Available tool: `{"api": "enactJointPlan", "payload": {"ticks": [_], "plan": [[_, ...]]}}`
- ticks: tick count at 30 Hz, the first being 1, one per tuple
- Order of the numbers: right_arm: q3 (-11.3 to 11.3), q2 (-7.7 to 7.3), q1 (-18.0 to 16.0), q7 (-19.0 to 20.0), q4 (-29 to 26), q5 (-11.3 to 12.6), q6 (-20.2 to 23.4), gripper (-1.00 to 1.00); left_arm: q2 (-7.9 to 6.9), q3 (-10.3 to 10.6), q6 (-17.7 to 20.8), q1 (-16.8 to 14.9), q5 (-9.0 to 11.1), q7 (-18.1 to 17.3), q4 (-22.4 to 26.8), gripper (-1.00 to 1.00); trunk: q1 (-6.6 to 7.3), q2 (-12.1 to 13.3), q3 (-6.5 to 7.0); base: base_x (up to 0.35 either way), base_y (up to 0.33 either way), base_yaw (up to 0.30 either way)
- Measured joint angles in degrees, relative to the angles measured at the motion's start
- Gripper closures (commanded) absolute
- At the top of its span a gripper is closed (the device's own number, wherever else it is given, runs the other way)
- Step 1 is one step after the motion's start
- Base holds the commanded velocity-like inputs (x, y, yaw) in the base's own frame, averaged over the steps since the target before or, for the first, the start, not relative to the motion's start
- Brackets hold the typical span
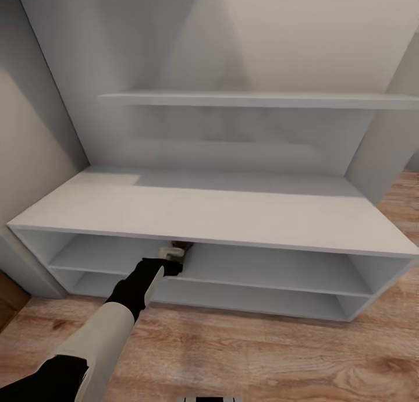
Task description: Pick up the two gym shoes and the two sandals from the corridor floor and place them onto the hallstand (shoe rack) in the corridor, making sure they are on the rack and not on the floor. Arrange them so the two gym shoes are next to each other and the two sandals are next to each other.
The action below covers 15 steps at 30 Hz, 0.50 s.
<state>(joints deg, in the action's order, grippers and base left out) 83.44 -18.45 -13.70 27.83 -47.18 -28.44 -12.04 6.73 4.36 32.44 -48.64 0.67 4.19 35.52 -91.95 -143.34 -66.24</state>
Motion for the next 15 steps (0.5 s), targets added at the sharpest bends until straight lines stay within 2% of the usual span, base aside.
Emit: {"api": "enactJointPlan", "payload": {"ticks": [15], "plan": [[0.0, 0.00, 0.0, -0.1, 0.0, 0.0, 0.0, 1.00, -0.33, -0.3, -0.6, 0.8, 0.0, -0.1, 0.0, -1.00, 0.00, 0.0, 0.00, -0.313, 0.138, 0.000]]}}
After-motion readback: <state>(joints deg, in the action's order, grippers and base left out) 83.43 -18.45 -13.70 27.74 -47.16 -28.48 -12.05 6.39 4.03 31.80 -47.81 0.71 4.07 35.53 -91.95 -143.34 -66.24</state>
